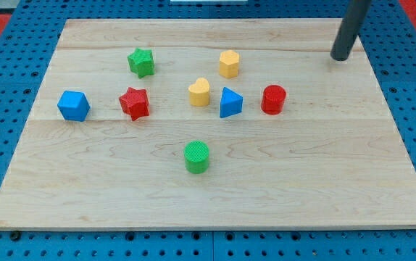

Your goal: Move your arm to the right of the red circle

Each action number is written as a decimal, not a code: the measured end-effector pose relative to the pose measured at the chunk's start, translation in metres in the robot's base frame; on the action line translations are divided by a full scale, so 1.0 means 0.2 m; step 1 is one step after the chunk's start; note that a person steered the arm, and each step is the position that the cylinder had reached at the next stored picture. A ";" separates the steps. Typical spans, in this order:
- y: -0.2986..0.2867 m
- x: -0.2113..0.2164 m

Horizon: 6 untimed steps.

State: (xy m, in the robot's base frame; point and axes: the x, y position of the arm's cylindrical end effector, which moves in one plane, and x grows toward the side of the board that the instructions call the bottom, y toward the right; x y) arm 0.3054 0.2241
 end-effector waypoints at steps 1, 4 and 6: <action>-0.04 0.11; -0.27 0.60; -0.44 0.67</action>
